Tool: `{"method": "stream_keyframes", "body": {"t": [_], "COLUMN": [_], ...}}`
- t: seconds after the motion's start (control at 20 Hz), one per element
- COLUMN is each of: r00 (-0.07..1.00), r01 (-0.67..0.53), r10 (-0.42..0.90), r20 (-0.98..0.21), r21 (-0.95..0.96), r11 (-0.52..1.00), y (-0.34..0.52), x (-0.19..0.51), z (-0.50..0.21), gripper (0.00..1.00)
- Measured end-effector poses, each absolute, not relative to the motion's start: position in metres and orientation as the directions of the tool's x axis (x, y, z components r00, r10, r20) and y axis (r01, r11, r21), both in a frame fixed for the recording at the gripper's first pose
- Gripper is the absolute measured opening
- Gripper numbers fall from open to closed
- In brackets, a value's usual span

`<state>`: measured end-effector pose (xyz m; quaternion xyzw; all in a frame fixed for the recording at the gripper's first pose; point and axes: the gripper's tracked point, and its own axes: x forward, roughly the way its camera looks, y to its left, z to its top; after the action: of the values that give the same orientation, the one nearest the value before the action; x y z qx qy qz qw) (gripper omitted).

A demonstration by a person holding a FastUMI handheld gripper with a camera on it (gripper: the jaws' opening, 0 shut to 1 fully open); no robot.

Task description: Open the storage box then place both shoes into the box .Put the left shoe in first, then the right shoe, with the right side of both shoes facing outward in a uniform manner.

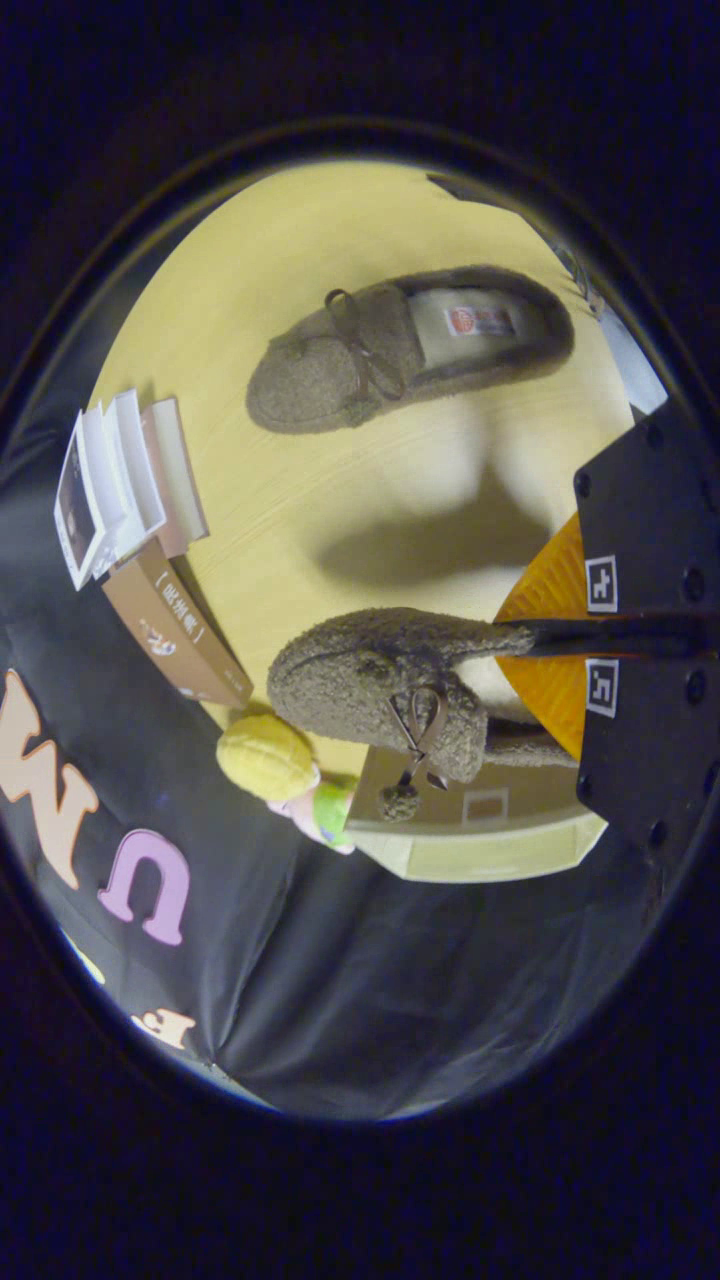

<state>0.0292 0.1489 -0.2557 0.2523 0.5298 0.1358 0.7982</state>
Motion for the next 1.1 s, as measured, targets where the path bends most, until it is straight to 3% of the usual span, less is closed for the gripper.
{"method": "stream_keyframes", "body": {"t": [0.25,0.5,0.7,1.1], "r00": [0.437,0.374,0.296,0.172], "r01": [0.009,-0.056,-0.099,-0.093], "r10": [0.551,0.670,0.677,0.511], "r20": [-0.711,-0.641,-0.674,-0.842], "r21": [0.616,0.706,0.683,0.503], "r11": [0.788,0.706,0.723,0.859], "y": [0.191,0.267,0.329,0.374], "x": [0.026,0.014,0.004,-0.014], "z": [-0.188,-0.150,-0.183,-0.279], "gripper": [0.03,0.03,0.03,0.03]}}
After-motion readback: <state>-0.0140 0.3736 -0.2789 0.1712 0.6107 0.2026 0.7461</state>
